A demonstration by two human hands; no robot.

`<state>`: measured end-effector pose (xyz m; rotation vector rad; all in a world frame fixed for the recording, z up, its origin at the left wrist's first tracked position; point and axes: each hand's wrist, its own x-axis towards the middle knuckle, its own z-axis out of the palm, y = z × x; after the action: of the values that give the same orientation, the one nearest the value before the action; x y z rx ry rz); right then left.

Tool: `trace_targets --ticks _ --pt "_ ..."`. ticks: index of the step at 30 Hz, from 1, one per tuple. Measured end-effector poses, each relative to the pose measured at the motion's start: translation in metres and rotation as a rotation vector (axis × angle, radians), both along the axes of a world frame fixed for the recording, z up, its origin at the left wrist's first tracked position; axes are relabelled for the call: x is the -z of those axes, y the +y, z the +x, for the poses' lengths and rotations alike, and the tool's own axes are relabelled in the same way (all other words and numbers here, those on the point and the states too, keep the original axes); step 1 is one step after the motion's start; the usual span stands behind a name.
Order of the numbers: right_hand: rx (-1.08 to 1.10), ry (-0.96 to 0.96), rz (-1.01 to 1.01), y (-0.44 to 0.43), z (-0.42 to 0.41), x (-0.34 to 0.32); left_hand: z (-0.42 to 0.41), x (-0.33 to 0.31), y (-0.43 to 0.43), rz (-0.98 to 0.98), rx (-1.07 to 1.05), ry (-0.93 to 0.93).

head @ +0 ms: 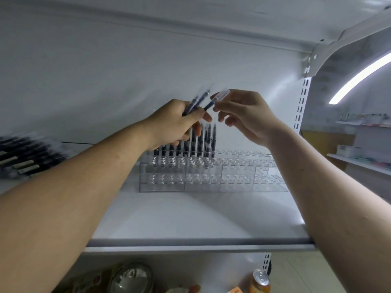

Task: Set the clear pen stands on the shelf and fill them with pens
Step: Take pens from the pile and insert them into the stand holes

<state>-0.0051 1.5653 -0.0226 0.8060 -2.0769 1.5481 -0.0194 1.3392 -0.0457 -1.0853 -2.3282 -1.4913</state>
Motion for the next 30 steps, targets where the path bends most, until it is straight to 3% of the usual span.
trace_targets --ticks 6,11,15,18,30 --pt "-0.093 -0.055 -0.176 -0.003 -0.003 -0.001 0.001 -0.001 0.000 -0.039 -0.035 0.041" --pt "0.049 0.053 -0.436 0.005 -0.006 -0.012 0.003 -0.003 -0.001 -0.101 -0.059 0.099" --pt "0.340 0.215 -0.130 0.015 -0.013 -0.009 0.006 -0.001 0.000 -0.246 -0.081 0.221" --pt "0.393 0.229 0.083 0.013 -0.013 -0.001 0.007 0.000 -0.001 -0.292 -0.104 0.267" --pt "0.402 0.198 0.393 0.006 -0.007 0.007 0.008 -0.001 -0.001 -0.324 -0.164 0.313"
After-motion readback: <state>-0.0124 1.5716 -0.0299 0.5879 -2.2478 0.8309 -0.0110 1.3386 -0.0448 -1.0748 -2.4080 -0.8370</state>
